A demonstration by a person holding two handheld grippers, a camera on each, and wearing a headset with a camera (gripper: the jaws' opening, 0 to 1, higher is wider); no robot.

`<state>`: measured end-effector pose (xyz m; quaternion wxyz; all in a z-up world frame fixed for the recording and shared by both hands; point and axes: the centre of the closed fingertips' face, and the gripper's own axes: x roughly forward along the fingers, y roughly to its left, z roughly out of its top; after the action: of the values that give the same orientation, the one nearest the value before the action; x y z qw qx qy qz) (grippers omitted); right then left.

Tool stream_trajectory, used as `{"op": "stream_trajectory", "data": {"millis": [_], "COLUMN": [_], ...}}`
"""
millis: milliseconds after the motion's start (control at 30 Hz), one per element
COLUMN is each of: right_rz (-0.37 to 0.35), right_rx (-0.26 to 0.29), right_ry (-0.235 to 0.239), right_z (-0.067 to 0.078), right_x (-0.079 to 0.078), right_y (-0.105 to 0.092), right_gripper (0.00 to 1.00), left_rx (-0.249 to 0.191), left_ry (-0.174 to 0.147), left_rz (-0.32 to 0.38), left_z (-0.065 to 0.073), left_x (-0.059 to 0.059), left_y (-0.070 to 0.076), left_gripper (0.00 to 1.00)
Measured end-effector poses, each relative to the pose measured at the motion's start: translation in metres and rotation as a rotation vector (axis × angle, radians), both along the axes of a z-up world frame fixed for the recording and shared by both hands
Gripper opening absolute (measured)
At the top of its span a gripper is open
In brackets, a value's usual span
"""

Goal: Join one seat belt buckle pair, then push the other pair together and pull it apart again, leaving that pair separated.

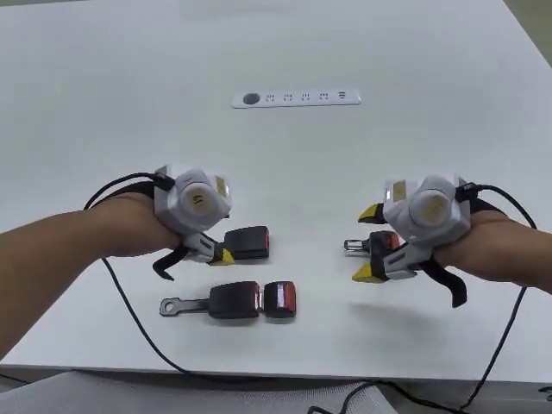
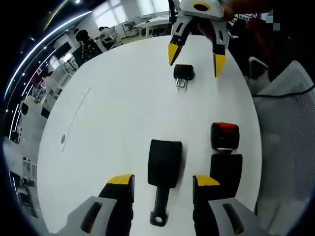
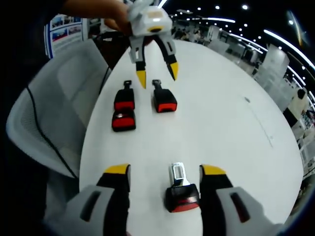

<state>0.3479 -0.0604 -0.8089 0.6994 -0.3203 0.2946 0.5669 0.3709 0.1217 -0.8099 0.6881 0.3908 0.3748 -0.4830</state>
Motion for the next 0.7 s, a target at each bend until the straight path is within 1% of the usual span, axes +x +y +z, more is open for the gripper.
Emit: {"op": "stream_trajectory", "data": {"millis": [67,100,133,167,200,233,300,367,400,467,533,600,667,700], "right_rz": [-0.001,-0.010,-0.008,-0.007,-0.005,-0.011,-0.006,-0.006,-0.012,-0.011,-0.013,-0.011,-0.006,0.001], "right_rx": [-0.003,-0.004,0.001,-0.005,-0.005,-0.006,-0.010,-0.021,-0.028,-0.047,-0.044,-0.050,-0.055,-0.063], "right_ry": [-0.001,0.011,0.003,-0.001,0.001,0.006,0.004,0.000,0.015,0.020,0.024,0.021,0.029,0.023], "right_z": [-0.002,-0.003,-0.003,-0.004,-0.004,-0.006,-0.008,-0.012,-0.014,-0.018,-0.019,-0.021,-0.023,-0.025], "right_x": [0.003,0.003,0.005,0.006,0.007,0.012,0.013,0.015,0.014,0.015,0.015,0.016,0.016,0.017], "right_y": [-0.003,-0.006,-0.007,-0.010,-0.011,-0.016,-0.021,-0.027,-0.032,-0.038,-0.040,-0.041,-0.041,-0.041], "right_gripper": [0.55,0.55,0.54,0.52,0.50,0.48,0.48,0.50,0.50,0.44,0.43,0.43,0.41,0.41], "left_rx": [-0.004,-0.001,0.004,0.014,0.018,0.022,0.021,0.022,0.024,0.033,0.049,0.056,0.060,0.062], "left_ry": [0.015,0.022,0.025,0.031,0.035,0.046,0.055,0.059,0.060,0.059,0.056,0.058,0.061,0.062], "left_rz": [0.002,-0.002,-0.005,-0.005,-0.005,-0.003,0.000,-0.002,-0.004,-0.018,-0.031,-0.035,-0.047,-0.052], "left_z": [-0.004,-0.007,-0.010,-0.014,-0.017,-0.019,-0.022,-0.025,-0.026,-0.028,-0.031,-0.033,-0.034,-0.034], "left_x": [0.002,0.002,0.003,0.005,0.005,0.005,0.005,0.007,0.009,0.010,0.011,0.013,0.011,0.011], "left_y": [-0.001,-0.001,0.000,0.002,0.003,0.003,0.002,0.002,0.002,0.002,0.003,0.004,0.003,0.003], "left_gripper": [0.49,0.49,0.50,0.50,0.50,0.50,0.50,0.50,0.50,0.50,0.49,0.48,0.47,0.47]}}
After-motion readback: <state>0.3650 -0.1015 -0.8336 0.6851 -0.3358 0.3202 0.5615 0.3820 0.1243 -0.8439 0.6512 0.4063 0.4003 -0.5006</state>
